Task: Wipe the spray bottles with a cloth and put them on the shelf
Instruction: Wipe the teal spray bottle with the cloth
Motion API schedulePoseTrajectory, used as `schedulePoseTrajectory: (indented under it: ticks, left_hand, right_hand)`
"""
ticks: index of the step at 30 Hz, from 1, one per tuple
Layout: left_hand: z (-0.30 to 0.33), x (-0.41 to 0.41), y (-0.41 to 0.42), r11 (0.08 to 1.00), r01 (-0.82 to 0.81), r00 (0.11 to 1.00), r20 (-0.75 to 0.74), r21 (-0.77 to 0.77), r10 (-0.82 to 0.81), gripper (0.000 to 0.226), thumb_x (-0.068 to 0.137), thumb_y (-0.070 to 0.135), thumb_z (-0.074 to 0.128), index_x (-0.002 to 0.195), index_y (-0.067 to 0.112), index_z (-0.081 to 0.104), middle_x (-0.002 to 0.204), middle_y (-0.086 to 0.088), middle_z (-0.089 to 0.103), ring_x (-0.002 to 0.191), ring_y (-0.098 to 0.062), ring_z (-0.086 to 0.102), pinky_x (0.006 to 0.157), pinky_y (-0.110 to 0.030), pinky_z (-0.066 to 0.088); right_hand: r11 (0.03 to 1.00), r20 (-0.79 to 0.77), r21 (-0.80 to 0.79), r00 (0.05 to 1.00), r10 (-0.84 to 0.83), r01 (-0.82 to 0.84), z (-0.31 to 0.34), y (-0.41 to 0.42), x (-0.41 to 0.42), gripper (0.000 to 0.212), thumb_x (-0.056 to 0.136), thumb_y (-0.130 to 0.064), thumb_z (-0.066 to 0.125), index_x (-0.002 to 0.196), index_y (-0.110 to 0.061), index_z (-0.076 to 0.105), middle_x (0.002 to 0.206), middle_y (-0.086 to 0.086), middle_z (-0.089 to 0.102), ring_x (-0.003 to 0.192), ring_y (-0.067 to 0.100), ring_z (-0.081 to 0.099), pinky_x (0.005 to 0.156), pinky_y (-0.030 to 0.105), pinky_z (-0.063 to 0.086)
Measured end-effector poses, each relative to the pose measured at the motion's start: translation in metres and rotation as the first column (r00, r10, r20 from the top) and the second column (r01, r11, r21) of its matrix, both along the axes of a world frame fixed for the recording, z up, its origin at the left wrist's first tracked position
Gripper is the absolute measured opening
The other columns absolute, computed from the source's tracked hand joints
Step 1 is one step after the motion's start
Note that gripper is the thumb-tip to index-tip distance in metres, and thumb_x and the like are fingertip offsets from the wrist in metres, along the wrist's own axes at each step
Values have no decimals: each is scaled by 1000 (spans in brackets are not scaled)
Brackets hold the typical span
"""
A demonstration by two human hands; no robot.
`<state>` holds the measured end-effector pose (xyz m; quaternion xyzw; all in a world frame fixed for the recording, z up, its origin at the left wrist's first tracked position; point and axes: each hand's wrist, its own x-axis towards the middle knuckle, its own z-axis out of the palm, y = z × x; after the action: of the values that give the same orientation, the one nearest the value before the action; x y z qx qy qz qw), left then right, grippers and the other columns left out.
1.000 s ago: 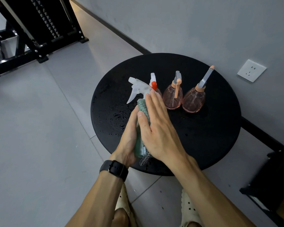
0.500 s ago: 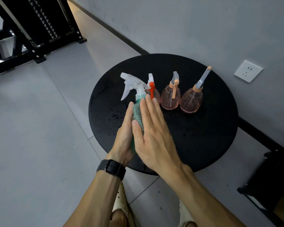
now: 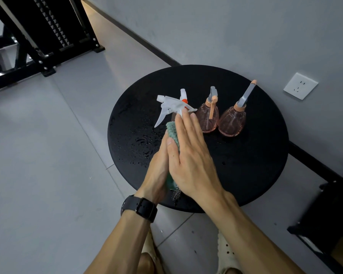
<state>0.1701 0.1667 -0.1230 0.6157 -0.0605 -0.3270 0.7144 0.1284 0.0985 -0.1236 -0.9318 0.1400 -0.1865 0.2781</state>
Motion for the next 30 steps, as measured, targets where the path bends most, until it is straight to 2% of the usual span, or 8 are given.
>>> schedulePoseTrajectory:
  ticks: [5,7,10,14,20,23,25,30]
  left_hand:
    - [4,2,3,998,-28,1000,12,55,27,40,101,55,40,75,64,69,91,27,73,87,7,69,78,-21,48]
    - [4,4,4,994,-78,997,-2,80,79,44,99,59,42,68,53,74,82,19,76,76,4,71,71,-20,49]
    - [9,7,6,981,-157,983,-78,115,166,61,95,62,45,62,21,76,60,9,72,53,1,67,49,-14,49]
    - [13,5,7,981,-172,981,-75,92,179,51,97,58,45,74,20,70,52,11,68,46,3,64,40,-9,44]
    - [14,0,4,994,-88,993,-76,63,93,40,102,50,43,88,26,72,67,16,73,59,8,66,48,-6,46]
    - [9,-1,3,995,-58,998,-30,76,60,38,103,49,42,92,42,77,97,14,76,87,6,70,68,-11,51]
    - [7,-2,2,996,-41,998,-45,74,45,33,101,52,43,95,48,76,107,13,75,100,0,69,82,-20,50]
    - [7,-7,-2,999,-42,989,-144,-8,40,37,104,42,42,118,24,71,116,1,74,104,-8,70,74,-17,56]
  right_hand:
    - [1000,26,-1,1000,-1,1,-4,5,-3,62,99,-40,14,152,-9,7,163,4,1,149,11,-8,122,33,6]
    - [1000,33,5,999,2,-3,-5,8,-5,60,100,-40,14,151,-11,2,163,5,1,149,11,-8,122,34,7]
    - [1000,48,-16,999,7,-6,-8,17,-9,57,101,-37,19,149,-10,3,162,8,7,150,15,-4,122,38,13]
    - [999,50,-43,999,-1,3,-11,20,-11,57,102,-34,21,151,-7,9,162,9,10,150,19,0,121,40,15]
    - [999,38,-42,999,-22,24,-10,15,-10,57,102,-35,20,151,-7,14,162,8,10,150,16,1,121,39,16]
    - [999,30,-31,999,-23,24,-9,11,-9,59,101,-35,18,151,-6,15,162,6,8,150,14,-1,122,37,13]
    - [1000,10,-7,1000,-26,26,-6,6,-7,61,99,-39,14,152,-7,12,162,4,4,149,12,-5,122,34,8]
    - [993,-44,118,999,-13,18,4,-6,-2,63,99,-42,13,153,-13,5,162,-4,-5,147,3,-13,121,24,-4]
